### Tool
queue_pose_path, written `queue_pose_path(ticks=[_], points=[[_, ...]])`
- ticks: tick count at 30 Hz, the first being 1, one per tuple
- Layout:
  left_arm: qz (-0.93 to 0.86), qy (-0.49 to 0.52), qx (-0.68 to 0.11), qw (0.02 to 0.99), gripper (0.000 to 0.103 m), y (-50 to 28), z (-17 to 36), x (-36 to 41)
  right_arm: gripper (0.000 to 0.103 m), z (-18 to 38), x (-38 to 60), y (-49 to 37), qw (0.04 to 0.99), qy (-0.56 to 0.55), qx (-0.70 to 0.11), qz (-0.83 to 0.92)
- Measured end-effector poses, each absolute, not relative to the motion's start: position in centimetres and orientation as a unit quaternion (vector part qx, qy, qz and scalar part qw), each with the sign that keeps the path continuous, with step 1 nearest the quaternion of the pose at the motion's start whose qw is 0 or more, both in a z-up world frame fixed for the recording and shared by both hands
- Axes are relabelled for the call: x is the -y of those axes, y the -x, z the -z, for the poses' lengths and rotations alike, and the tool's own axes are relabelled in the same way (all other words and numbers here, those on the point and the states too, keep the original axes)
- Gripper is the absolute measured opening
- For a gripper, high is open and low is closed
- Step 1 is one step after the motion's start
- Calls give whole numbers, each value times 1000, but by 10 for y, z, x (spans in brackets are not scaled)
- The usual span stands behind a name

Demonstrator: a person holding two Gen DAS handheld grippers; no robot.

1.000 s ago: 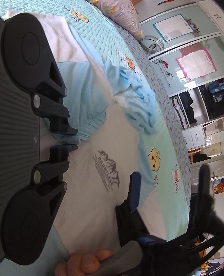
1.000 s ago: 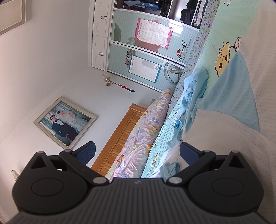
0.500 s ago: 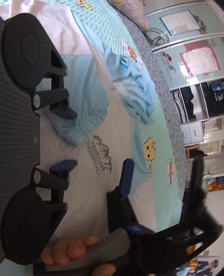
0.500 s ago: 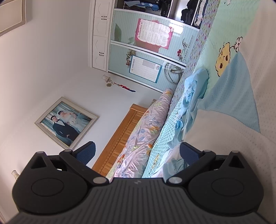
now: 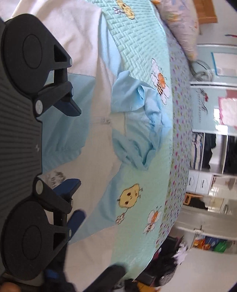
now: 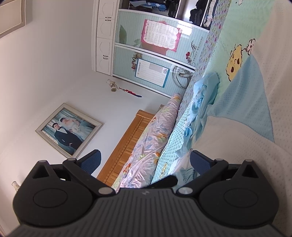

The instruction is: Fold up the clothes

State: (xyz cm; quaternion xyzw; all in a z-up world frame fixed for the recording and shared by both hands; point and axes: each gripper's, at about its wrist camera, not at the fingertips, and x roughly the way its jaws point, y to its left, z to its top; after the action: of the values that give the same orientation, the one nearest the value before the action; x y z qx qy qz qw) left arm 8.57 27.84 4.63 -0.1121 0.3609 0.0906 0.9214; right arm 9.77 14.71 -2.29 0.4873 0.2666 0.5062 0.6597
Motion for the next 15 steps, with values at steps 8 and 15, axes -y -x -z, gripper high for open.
queue_pose_path(ticks=[8,15], points=[[-121,204,-418,877,78,-111,-30,-300,103,24,-145,-99,658,-493,-268,-502],[-142,145,-412,888,78,-99,-44,-282,103,24,-145,-99,659,-493,-269,-500]])
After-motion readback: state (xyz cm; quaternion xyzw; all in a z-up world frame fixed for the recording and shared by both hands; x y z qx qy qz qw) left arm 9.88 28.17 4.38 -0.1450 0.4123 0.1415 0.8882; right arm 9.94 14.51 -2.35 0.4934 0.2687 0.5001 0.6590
